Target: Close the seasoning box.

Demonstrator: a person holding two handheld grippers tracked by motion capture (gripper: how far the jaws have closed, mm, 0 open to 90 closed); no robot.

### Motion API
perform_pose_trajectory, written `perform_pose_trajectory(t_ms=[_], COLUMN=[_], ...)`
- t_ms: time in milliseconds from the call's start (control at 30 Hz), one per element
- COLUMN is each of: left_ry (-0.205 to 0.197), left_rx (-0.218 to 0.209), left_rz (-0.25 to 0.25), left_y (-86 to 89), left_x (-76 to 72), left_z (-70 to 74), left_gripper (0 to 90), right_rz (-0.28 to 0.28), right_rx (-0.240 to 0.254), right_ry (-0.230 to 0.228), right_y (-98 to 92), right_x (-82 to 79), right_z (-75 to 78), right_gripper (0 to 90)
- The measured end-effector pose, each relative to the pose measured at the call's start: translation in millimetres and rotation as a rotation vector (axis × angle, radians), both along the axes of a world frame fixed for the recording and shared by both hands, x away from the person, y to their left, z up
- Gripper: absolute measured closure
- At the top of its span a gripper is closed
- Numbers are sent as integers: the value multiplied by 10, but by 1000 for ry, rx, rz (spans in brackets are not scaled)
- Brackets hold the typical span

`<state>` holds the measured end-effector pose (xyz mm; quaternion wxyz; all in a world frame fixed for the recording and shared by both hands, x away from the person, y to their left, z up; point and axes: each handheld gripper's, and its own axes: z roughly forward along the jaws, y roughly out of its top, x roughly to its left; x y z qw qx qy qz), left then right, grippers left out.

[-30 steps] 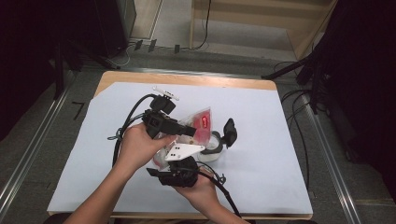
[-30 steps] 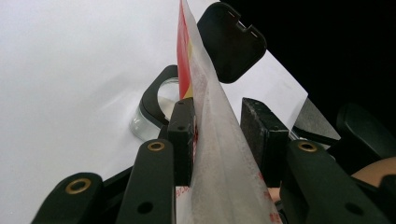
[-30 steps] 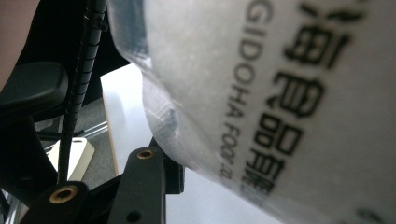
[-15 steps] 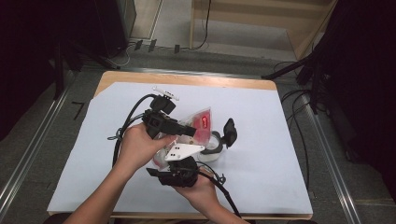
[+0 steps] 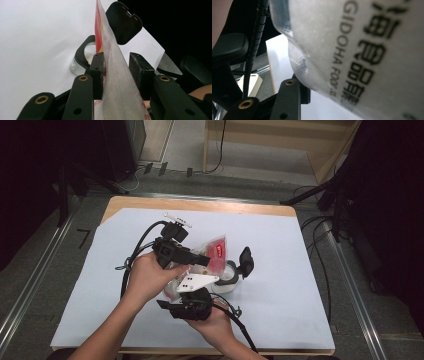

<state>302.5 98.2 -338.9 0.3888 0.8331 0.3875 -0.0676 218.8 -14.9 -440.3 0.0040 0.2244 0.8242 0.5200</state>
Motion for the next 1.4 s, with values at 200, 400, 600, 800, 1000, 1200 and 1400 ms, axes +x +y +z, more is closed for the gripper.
perform_pose_trajectory(t_ms=[200, 400, 600, 800, 1000, 1200, 1400], left_ry=[-3, -2, -1, -6, -7, -7, -18], left_rx=[-5, -10, -3, 1, -1, 1, -8], left_rz=[-1, -2, -4, -1, -4, -2, 0], left_y=[-8, -7, -10, -15, -17, -19, -20], left_x=[-6, -2, -5, -13, -16, -16, -24], left_z=[1, -2, 2, 6, 5, 10, 16], left_gripper=[667, 666, 666, 666, 665, 663, 663], right_rz=[-1, -1, 1, 3, 5, 4, 3], right_rx=[-8, -28, -33, -30, -32, -28, -18], right_ry=[-13, -32, -37, -37, -38, -32, -20], right_y=[2, 3, 3, 3, 3, 0, -6], right_x=[-6, -20, -25, -24, -25, -22, -17], right_z=[0, 5, 7, 6, 6, 8, 16], right_gripper=[625, 626, 629, 630, 630, 632, 632])
